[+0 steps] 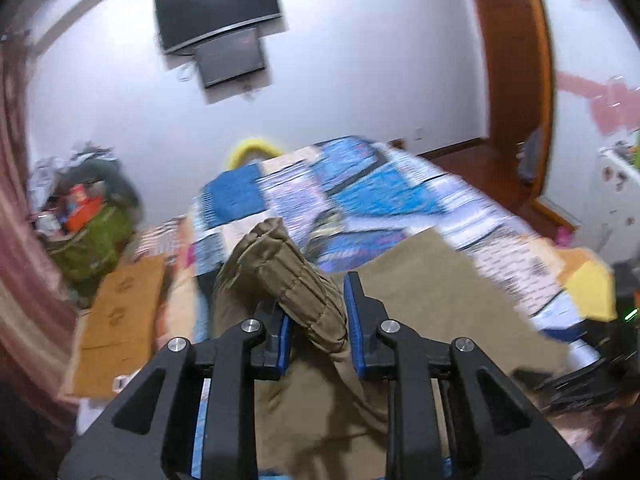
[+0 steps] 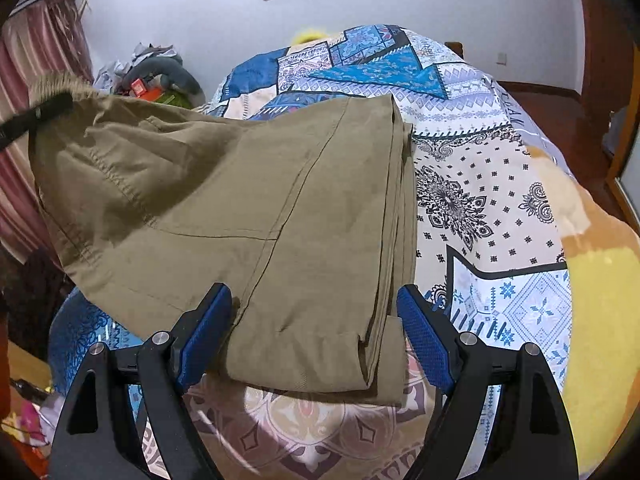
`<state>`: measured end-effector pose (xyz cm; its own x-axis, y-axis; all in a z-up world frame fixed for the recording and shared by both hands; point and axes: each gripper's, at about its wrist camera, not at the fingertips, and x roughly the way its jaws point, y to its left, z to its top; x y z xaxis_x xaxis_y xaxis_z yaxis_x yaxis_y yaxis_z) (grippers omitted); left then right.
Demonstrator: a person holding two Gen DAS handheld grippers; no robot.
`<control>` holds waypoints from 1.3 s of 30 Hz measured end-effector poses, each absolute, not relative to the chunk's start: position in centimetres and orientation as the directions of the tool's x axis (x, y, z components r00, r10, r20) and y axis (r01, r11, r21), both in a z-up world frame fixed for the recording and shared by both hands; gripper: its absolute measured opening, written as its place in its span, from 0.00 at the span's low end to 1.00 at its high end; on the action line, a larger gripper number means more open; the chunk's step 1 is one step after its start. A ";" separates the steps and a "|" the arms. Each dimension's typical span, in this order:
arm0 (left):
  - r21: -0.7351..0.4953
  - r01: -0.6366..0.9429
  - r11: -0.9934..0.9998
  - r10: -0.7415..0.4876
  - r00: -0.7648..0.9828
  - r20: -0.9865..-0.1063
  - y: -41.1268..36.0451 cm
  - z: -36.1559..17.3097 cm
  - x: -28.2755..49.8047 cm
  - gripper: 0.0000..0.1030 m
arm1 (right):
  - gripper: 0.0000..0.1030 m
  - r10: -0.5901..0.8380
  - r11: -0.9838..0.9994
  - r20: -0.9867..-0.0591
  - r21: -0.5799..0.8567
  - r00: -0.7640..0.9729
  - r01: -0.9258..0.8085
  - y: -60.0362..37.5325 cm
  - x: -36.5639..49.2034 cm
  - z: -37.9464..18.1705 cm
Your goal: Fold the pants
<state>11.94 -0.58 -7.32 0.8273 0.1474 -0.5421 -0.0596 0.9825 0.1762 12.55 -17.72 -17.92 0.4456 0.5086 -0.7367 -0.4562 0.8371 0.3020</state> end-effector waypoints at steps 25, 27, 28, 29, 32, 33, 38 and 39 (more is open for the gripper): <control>-0.286 -0.305 0.908 -0.088 0.529 -0.844 14.3 -17.8 11.8 0.28 | 0.84 0.521 0.832 -0.727 0.314 0.448 -0.458 -17.6 12.6 -18.2; -0.312 -0.339 0.887 -0.121 0.482 -0.868 15.1 -20.0 11.0 0.36 | 0.84 0.514 0.834 -0.731 0.305 0.449 -0.459 -17.4 12.6 -18.1; -0.326 -0.353 0.877 -0.137 0.468 -0.873 15.3 -20.7 10.7 0.39 | 0.84 0.513 0.835 -0.732 0.304 0.449 -0.459 -17.4 12.6 -18.2; -0.343 -0.365 0.866 -0.151 0.462 -0.874 15.5 -21.2 10.3 0.45 | 0.84 0.511 0.836 -0.733 0.302 0.449 -0.458 -17.4 12.6 -18.2; -0.403 -0.409 0.818 -0.196 0.461 -0.866 16.0 -21.8 8.6 0.63 | 0.84 0.502 0.840 -0.738 0.294 0.451 -0.455 -17.2 12.7 -18.2; -0.430 -0.415 0.802 -0.220 0.464 -0.858 16.1 -21.9 8.0 0.65 | 0.84 0.501 0.841 -0.739 0.293 0.451 -0.455 -17.2 12.6 -18.1; -0.526 -0.432 0.732 -0.317 0.467 -0.825 15.9 -22.3 5.9 0.68 | 0.85 0.500 0.842 -0.738 0.291 0.454 -0.454 -17.2 12.7 -18.1; -0.540 -0.433 0.721 -0.334 0.466 -0.819 15.8 -22.4 5.9 0.68 | 0.85 0.500 0.842 -0.737 0.291 0.455 -0.454 -17.2 12.7 -18.2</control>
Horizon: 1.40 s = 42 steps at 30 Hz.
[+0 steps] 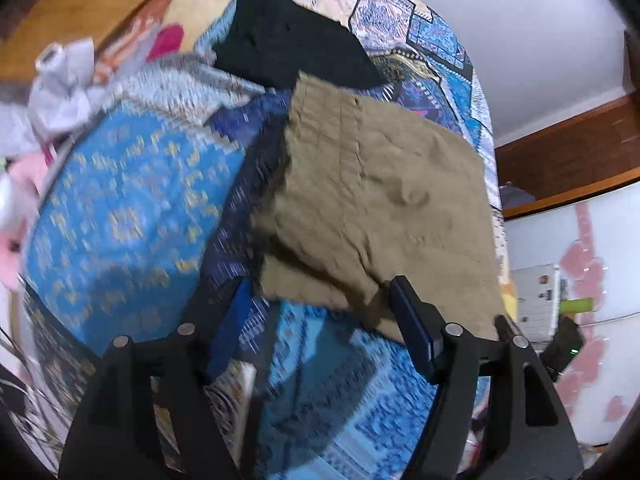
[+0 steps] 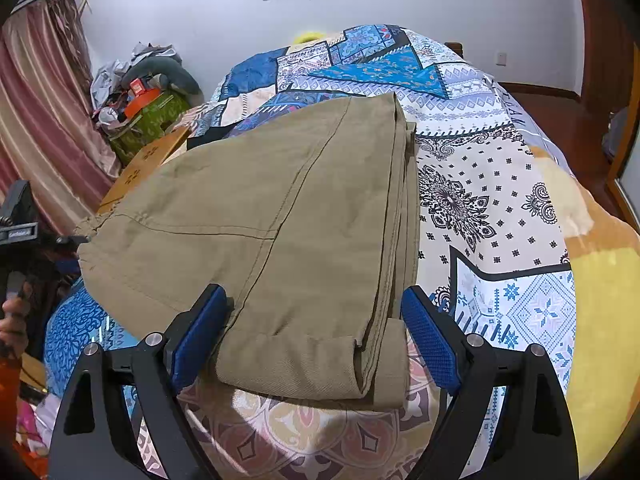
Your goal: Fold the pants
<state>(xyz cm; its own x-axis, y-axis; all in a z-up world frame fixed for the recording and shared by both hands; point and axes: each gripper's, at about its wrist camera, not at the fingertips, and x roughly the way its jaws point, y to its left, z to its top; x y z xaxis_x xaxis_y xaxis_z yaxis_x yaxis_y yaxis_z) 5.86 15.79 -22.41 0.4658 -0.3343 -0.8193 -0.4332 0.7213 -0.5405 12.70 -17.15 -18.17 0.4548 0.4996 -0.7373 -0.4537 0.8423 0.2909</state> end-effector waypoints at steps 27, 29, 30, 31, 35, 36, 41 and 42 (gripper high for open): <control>-0.341 -0.407 0.847 -0.018 0.621 -0.784 12.0 -17.5 10.3 0.25 | 0.90 0.523 0.829 -0.723 0.308 0.452 -0.467 -17.0 12.8 -18.5; -0.278 -0.361 0.890 0.031 0.657 -0.753 10.5 -15.3 10.3 0.25 | 0.90 0.520 0.830 -0.725 0.304 0.451 -0.468 -16.9 12.8 -18.4; -0.226 -0.325 0.918 0.063 0.683 -0.728 9.3 -13.9 10.3 0.24 | 0.90 0.520 0.830 -0.725 0.304 0.451 -0.468 -16.9 12.8 -18.4; -0.172 -0.286 0.942 0.089 0.711 -0.697 8.0 -12.5 10.5 0.24 | 0.90 0.523 0.828 -0.725 0.308 0.449 -0.468 -17.0 12.8 -18.4; -0.061 -0.143 0.988 0.075 0.784 -0.617 3.1 -9.0 11.7 0.24 | 0.90 0.532 0.825 -0.719 0.322 0.447 -0.465 -17.3 12.8 -18.6; -0.052 -0.096 0.994 0.045 0.793 -0.607 1.6 -8.4 12.4 0.23 | 0.90 0.533 0.825 -0.718 0.323 0.448 -0.463 -17.3 12.8 -18.7; -0.122 0.076 0.990 -0.136 0.759 -0.637 -2.2 -8.0 15.1 0.22 | 0.90 0.533 0.828 -0.715 0.330 0.453 -0.453 -17.5 12.7 -18.8; -0.147 0.112 0.983 -0.181 0.736 -0.652 -2.9 -8.3 15.8 0.22 | 0.90 0.533 0.829 -0.715 0.331 0.453 -0.452 -17.6 12.7 -18.8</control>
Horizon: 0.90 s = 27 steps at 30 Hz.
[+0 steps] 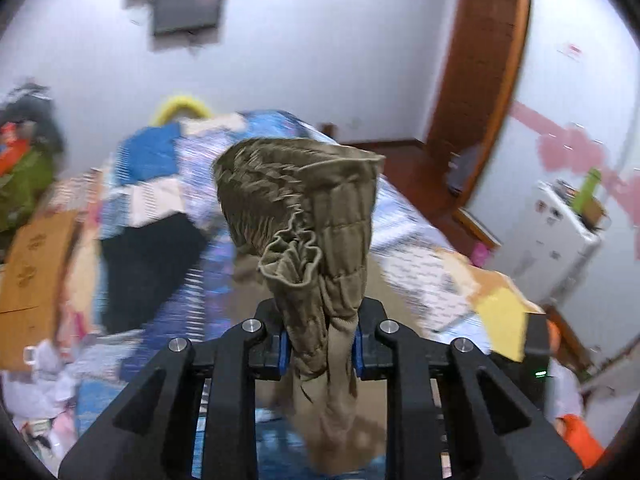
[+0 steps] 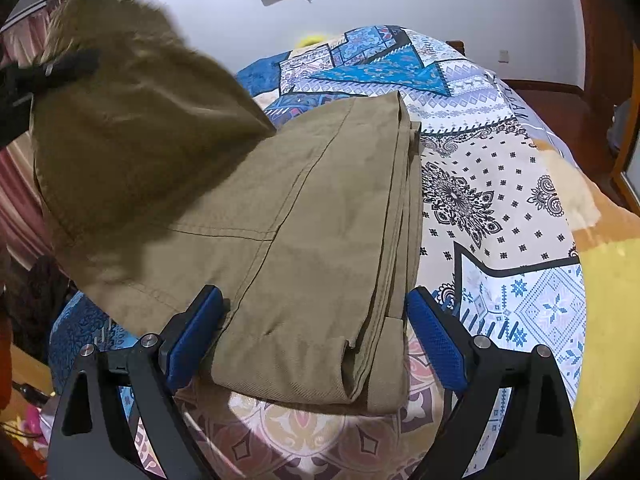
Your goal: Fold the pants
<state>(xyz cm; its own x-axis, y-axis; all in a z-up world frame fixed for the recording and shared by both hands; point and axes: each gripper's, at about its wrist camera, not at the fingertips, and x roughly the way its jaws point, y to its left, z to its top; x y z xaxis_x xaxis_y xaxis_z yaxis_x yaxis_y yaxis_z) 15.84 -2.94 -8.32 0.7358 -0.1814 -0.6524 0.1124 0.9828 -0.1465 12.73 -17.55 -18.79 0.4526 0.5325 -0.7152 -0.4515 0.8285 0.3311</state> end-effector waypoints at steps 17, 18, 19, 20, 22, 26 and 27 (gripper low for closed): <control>-0.289 0.291 0.912 -0.397 0.450 -0.800 -9.1 -13.0 18.6 0.58 | 0.89 0.522 0.837 -0.707 0.318 0.477 -0.445 -17.8 12.1 -17.7; -0.287 0.295 0.912 -0.399 0.467 -0.789 -9.1 -12.7 18.3 0.64 | 0.89 0.516 0.840 -0.706 0.309 0.485 -0.445 -17.9 11.9 -17.5; -0.267 0.292 0.918 -0.386 0.511 -0.768 -8.8 -12.1 17.9 0.67 | 0.89 0.511 0.843 -0.705 0.300 0.492 -0.446 -17.9 11.8 -17.3; -0.243 0.283 0.928 -0.364 0.546 -0.755 -8.4 -11.5 17.7 0.74 | 0.89 0.505 0.846 -0.703 0.290 0.500 -0.447 -18.1 11.7 -17.1; -0.186 0.253 0.949 -0.306 0.612 -0.729 -7.8 -10.7 17.8 0.81 | 0.89 0.495 0.851 -0.707 0.279 0.505 -0.444 -18.1 11.6 -16.9; -0.128 0.165 0.978 -0.206 0.664 -0.719 -5.4 -10.4 19.9 0.83 | 0.89 0.480 0.858 -0.715 0.262 0.509 -0.442 -18.4 11.4 -16.8; -0.116 0.146 0.982 -0.184 0.667 -0.722 -4.6 -10.8 20.9 0.85 | 0.89 0.480 0.859 -0.714 0.263 0.509 -0.440 -18.5 11.3 -16.8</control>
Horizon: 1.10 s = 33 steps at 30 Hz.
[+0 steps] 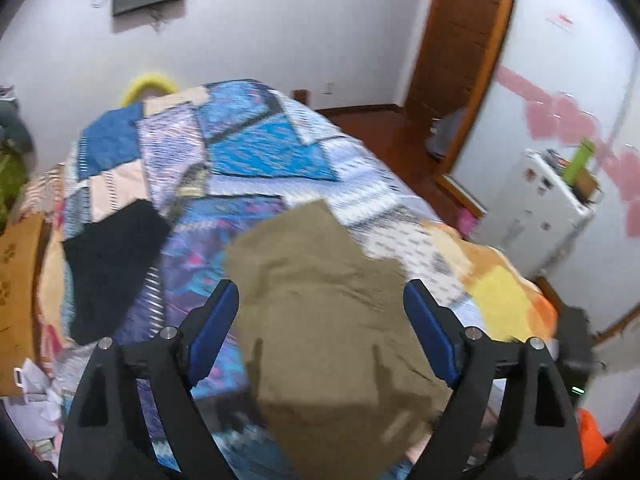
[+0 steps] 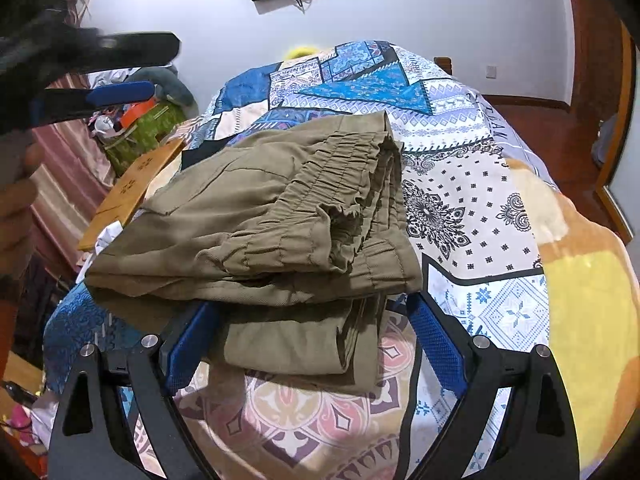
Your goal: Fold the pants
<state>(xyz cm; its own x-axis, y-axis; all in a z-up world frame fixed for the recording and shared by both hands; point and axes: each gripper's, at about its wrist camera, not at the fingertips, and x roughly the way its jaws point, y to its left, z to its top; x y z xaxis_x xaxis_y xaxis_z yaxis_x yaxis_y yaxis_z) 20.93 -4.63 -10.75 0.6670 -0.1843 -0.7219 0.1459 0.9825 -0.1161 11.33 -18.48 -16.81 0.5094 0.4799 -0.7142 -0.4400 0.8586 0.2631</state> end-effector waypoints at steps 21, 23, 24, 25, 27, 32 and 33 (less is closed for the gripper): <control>0.068 0.065 0.996 0.041 0.344 -0.938 0.6 -25.3 34.7 0.95 | 0.89 0.350 0.935 -0.721 0.224 0.598 -0.276 -23.4 10.3 -15.6; 0.090 0.060 0.994 0.063 0.357 -0.932 1.1 -24.8 33.5 0.95 | 0.89 0.345 0.936 -0.721 0.218 0.601 -0.275 -23.4 10.2 -15.4; 0.108 0.062 0.992 0.077 0.369 -0.926 1.5 -24.5 32.6 0.95 | 0.89 0.342 0.937 -0.720 0.214 0.603 -0.276 -23.4 10.1 -15.4; 0.121 0.064 0.991 0.088 0.379 -0.921 2.0 -24.2 31.7 0.95 | 0.89 0.341 0.937 -0.720 0.211 0.605 -0.277 -23.3 10.1 -15.3; 0.137 0.055 0.989 0.105 0.388 -0.915 3.0 -23.9 30.5 0.95 | 0.89 0.341 0.937 -0.713 0.206 0.613 -0.282 -23.0 10.2 -15.0; 0.154 0.024 0.988 0.131 0.402 -0.906 5.7 -22.9 25.9 0.95 | 0.89 0.343 0.936 -0.692 0.196 0.635 -0.293 -22.7 9.8 -14.4; 0.150 0.021 0.988 0.129 0.405 -0.905 6.2 -22.7 24.8 0.95 | 0.89 0.345 0.935 -0.689 0.192 0.637 -0.298 -22.6 9.8 -14.3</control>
<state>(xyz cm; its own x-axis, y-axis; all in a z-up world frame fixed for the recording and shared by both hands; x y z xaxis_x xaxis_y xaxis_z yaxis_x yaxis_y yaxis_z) 24.83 6.18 -22.67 0.4048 0.1292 -0.9052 0.0206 0.9884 0.1502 9.79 -22.58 -14.25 0.6372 0.3446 -0.6893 -0.2979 0.9351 0.1921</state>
